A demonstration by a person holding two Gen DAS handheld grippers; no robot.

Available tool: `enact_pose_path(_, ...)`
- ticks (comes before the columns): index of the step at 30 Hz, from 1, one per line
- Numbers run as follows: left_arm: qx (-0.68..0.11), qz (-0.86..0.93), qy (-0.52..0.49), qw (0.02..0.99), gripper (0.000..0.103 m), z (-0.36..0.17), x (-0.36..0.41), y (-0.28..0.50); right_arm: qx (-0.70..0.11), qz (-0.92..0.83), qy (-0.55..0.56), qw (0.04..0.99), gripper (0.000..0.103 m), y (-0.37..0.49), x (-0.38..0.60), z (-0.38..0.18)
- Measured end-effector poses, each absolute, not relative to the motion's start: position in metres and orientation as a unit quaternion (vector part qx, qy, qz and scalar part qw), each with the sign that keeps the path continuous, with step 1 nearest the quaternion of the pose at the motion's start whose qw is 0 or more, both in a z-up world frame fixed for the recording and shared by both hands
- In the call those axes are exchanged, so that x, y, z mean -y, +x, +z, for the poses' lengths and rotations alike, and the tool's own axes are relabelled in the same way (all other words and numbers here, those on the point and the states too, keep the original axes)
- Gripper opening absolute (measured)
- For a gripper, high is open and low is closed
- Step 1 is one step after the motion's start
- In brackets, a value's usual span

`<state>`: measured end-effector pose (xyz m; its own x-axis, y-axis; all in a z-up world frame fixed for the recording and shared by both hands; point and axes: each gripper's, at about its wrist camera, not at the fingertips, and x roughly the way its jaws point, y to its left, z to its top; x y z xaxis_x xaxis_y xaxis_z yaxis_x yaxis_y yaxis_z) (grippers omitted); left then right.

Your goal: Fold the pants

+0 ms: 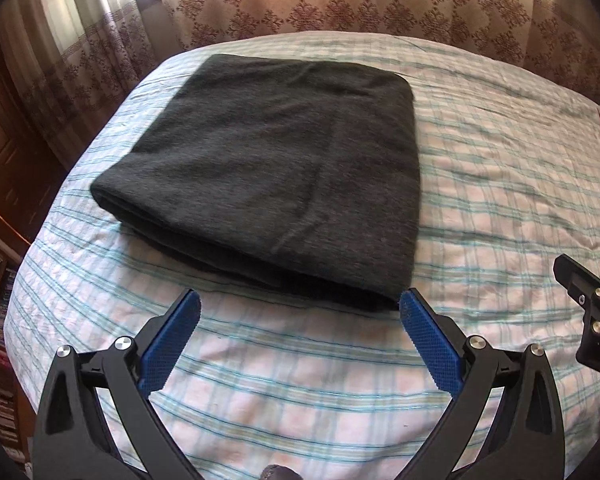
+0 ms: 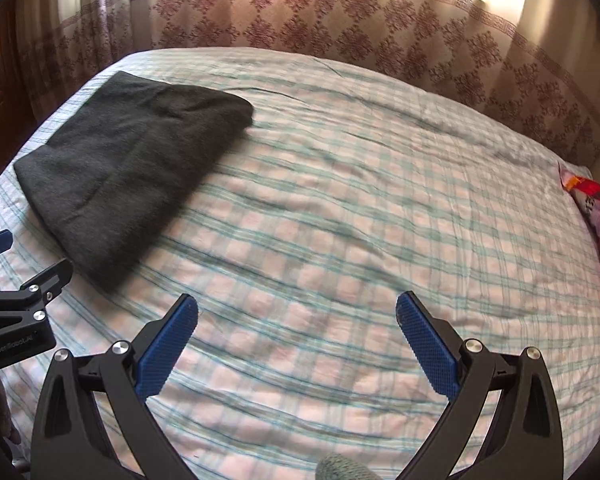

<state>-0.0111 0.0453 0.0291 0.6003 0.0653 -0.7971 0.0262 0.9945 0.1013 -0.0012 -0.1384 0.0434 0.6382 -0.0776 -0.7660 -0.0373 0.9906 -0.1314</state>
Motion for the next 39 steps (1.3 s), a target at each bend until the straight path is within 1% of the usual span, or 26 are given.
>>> enact_pose_path(5, -0.463, -0.055, 0.082, 0.881, 0.101, 0.007, 0.021, -0.016, -0.463, -0.090, -0.032, 0.881, 0.098, -0.013, 0.212, 0.012)
enact_pose_path(8, -0.485, -0.093, 0.078, 0.866, 0.101, -0.010, 0.053, -0.012, -0.480, -0.121, -0.004, 0.869, 0.098, -0.023, 0.252, -0.001)
enact_pose_path(10, -0.495, -0.088, 0.097, 0.859, 0.101, -0.027, 0.070, -0.007, -0.486, -0.139, 0.019, 0.863, 0.098, -0.029, 0.273, -0.010)
enact_pose_path(11, -0.482, -0.088, 0.094, 0.867, 0.101, -0.028, 0.071, -0.008, -0.491, -0.146, 0.030, 0.858, 0.098, -0.030, 0.283, -0.017)
enact_pose_path(13, -0.490, -0.089, 0.087, 0.863, 0.101, -0.028, 0.071, -0.004, -0.474, -0.137, 0.048, 0.869, 0.098, -0.035, 0.288, -0.021)
enact_pose_path(16, -0.488, -0.092, 0.082, 0.864, 0.101, -0.028, 0.069, -0.005, -0.470, -0.155, 0.015, 0.869, 0.098, -0.035, 0.277, -0.023)
enact_pose_path(20, -0.478, -0.084, 0.057, 0.873, 0.101, -0.015, 0.062, -0.005, -0.468, -0.154, 0.025, 0.870, 0.098, -0.037, 0.278, -0.023)
enact_pose_path(21, -0.475, -0.077, 0.058, 0.874, 0.101, -0.014, 0.064, -0.003, -0.467, -0.154, 0.024, 0.870, 0.098, -0.037, 0.278, -0.023)
enact_pose_path(23, -0.496, -0.068, 0.077, 0.862, 0.101, -0.026, 0.073, 0.005, -0.467, -0.157, 0.020, 0.870, 0.098, -0.037, 0.278, -0.022)
enact_pose_path(25, -0.486, -0.066, 0.076, 0.868, 0.101, -0.028, 0.073, 0.003, -0.467, -0.158, 0.019, 0.870, 0.098, -0.035, 0.277, -0.022)
enact_pose_path(31, -0.488, -0.076, 0.070, 0.867, 0.101, -0.026, 0.069, 0.002, -0.468, -0.161, 0.019, 0.869, 0.098, -0.037, 0.278, -0.021)
enact_pose_path(39, -0.459, -0.092, 0.064, 0.881, 0.101, -0.028, 0.061, -0.010, -0.466, -0.160, 0.022, 0.870, 0.098, -0.038, 0.276, -0.021)
